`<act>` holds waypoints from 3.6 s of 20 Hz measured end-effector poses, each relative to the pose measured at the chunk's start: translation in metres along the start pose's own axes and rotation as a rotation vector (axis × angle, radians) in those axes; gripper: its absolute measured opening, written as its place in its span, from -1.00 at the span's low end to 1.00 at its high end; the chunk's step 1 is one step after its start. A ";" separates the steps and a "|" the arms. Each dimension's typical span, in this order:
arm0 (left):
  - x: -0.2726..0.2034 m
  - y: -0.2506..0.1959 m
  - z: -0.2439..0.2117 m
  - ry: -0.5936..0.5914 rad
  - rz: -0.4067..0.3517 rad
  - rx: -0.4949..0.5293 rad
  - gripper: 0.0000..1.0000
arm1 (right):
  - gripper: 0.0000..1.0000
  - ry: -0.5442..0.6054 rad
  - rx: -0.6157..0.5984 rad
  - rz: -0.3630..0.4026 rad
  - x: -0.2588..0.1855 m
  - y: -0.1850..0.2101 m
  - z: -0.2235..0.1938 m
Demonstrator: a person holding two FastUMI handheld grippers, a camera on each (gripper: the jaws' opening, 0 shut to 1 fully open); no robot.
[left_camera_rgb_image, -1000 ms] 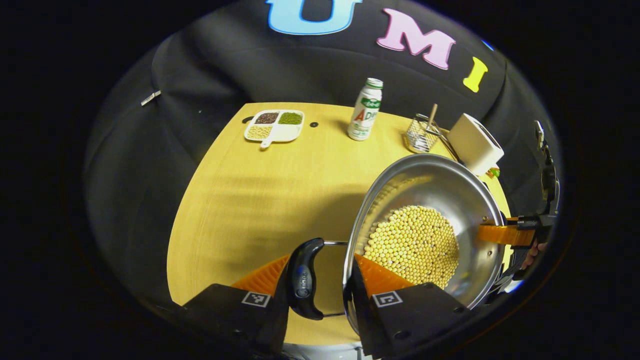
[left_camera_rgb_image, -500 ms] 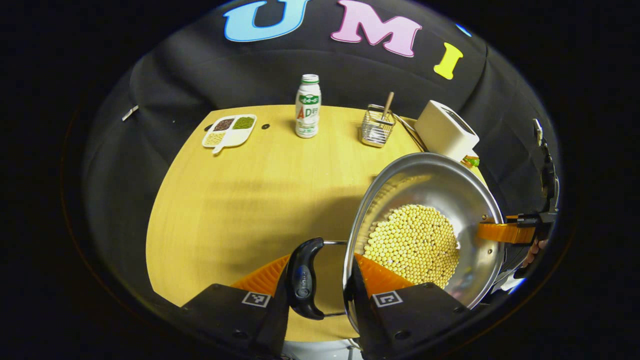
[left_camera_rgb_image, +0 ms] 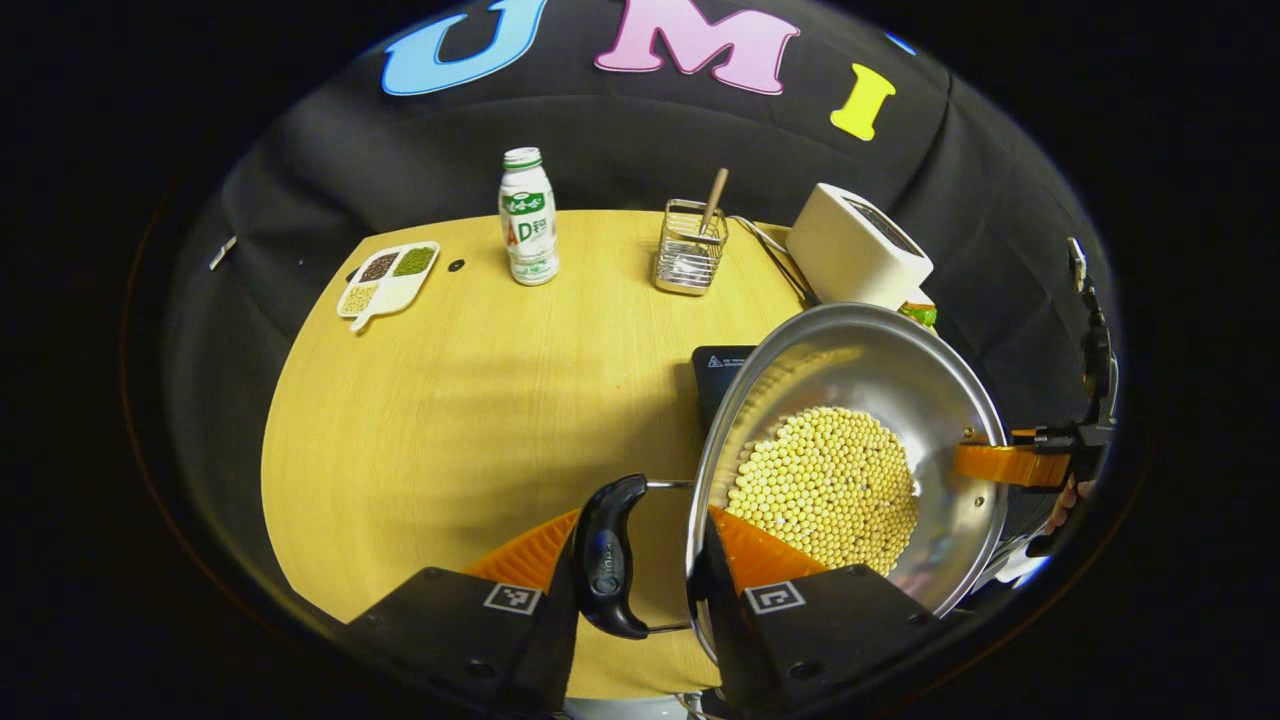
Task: First push the handle of the pot to place it horizontally, then grasp the pot with both hands and set it on the induction cooktop.
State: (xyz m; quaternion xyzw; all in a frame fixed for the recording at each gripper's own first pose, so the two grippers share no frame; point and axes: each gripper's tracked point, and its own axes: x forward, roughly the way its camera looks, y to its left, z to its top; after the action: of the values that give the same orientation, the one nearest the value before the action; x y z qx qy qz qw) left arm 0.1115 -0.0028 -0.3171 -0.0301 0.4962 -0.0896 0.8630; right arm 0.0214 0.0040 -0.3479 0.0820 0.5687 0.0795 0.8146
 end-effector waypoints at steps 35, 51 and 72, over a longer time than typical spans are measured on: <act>0.081 -0.032 0.024 0.049 -0.012 -0.016 0.21 | 0.03 0.057 0.029 0.015 0.059 -0.057 0.029; 0.060 -0.029 0.031 -0.012 0.010 0.016 0.91 | 0.99 -0.041 0.057 0.009 0.034 -0.041 0.049; -0.126 -0.039 0.107 -0.604 -0.007 0.018 0.91 | 0.97 -0.695 -0.047 -0.104 -0.159 -0.010 0.143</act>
State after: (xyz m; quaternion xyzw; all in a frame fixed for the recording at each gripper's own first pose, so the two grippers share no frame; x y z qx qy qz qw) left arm 0.1370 -0.0216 -0.1501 -0.0497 0.2163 -0.0839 0.9714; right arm 0.1019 -0.0475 -0.1561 0.0561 0.2587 0.0184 0.9642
